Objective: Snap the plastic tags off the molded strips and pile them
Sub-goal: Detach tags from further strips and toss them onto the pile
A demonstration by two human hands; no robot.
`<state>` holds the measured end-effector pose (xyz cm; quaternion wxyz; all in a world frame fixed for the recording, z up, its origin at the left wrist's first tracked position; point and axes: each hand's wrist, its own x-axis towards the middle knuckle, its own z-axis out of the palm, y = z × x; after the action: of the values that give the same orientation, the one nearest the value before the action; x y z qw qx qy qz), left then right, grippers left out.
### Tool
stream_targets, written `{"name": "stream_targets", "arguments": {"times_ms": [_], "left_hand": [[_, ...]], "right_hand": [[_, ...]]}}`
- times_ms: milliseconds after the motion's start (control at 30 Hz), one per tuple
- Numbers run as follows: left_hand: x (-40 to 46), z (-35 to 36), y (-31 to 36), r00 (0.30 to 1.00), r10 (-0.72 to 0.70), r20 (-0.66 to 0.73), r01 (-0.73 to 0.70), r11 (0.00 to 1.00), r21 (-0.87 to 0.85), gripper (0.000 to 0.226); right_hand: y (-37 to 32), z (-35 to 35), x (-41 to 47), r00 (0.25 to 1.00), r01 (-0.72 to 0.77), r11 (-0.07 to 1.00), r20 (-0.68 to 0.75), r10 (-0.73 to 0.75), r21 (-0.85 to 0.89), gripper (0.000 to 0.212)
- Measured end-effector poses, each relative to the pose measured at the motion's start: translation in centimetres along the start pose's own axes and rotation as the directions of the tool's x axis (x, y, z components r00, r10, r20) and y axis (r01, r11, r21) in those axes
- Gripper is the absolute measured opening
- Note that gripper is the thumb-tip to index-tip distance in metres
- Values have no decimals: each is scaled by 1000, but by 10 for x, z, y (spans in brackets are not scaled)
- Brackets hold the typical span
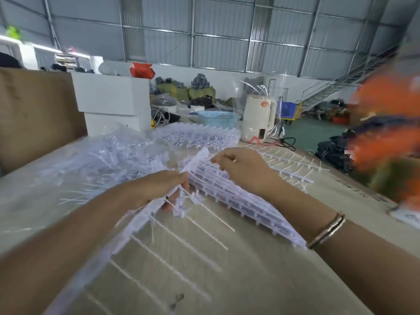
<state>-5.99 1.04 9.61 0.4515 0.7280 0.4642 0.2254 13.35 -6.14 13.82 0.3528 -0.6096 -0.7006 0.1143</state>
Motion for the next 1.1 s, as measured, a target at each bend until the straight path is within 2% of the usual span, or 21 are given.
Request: {"name": "stream_targets", "arguments": {"times_ms": [33, 67, 133, 200, 300, 367, 400, 433, 500, 600, 700, 800, 900, 1000, 1100], "left_hand": [[1, -2, -4, 997, 68, -27, -60, 974, 218, 41], [1, -5, -8, 991, 134, -32, -114, 927, 357, 40], [-2, -8, -13, 980, 199, 18, -187, 886, 424, 38], [-7, -12, -15, 968, 237, 78, -244, 841, 483, 43], [-13, -11, -19, 969, 206, 133, -242, 705, 667, 29], [-19, -5, -20, 977, 185, 103, -192, 572, 797, 23], [-21, -1, -21, 973, 221, 69, -180, 532, 827, 22], [-24, 5, -20, 960, 279, 31, -182, 534, 826, 21], [-28, 19, -18, 927, 374, -15, -231, 604, 763, 13], [-31, 42, -20, 908, 416, -46, -253, 634, 731, 13], [-31, 50, -29, 895, 437, -87, -232, 623, 747, 19], [-33, 48, -39, 858, 502, -109, -247, 589, 769, 15], [-36, 50, -44, 823, 559, -102, -266, 538, 800, 8], [-35, 51, -50, 824, 558, -96, -276, 544, 793, 13], [-35, 53, -54, 854, 508, -110, -283, 632, 722, 11]], "right_hand": [[11, 6, 4, 997, 44, 997, -66, -48, -65, 25], [22, 14, 7, 995, 73, 989, -64, -82, -128, 28], [43, 32, 7, 992, 127, 964, 19, -126, -234, 51], [58, 48, 4, 985, 169, 963, 66, -158, -212, 62], [68, 67, -4, 989, 147, 985, 20, -146, -85, 48], [69, 76, -10, 992, 115, 990, -48, -119, -81, 28], [68, 79, -12, 989, 120, 988, -72, -127, -99, 21], [67, 81, -15, 987, 128, 984, -86, -139, -123, 17], [62, 84, -18, 983, 144, 979, -96, -158, -142, 14], [57, 89, -22, 983, 174, 983, -43, -177, -65, 12], [56, 89, -28, 986, 141, 986, 75, -148, 93, 11], [60, 84, -31, 970, 14, 969, 230, -73, 248, 13], [61, 83, -30, 955, -40, 937, 289, -67, 348, 17], [61, 84, -30, 944, -44, 910, 314, -97, 413, 23], [62, 82, -32, 937, -21, 891, 319, -140, 453, 17]]}}
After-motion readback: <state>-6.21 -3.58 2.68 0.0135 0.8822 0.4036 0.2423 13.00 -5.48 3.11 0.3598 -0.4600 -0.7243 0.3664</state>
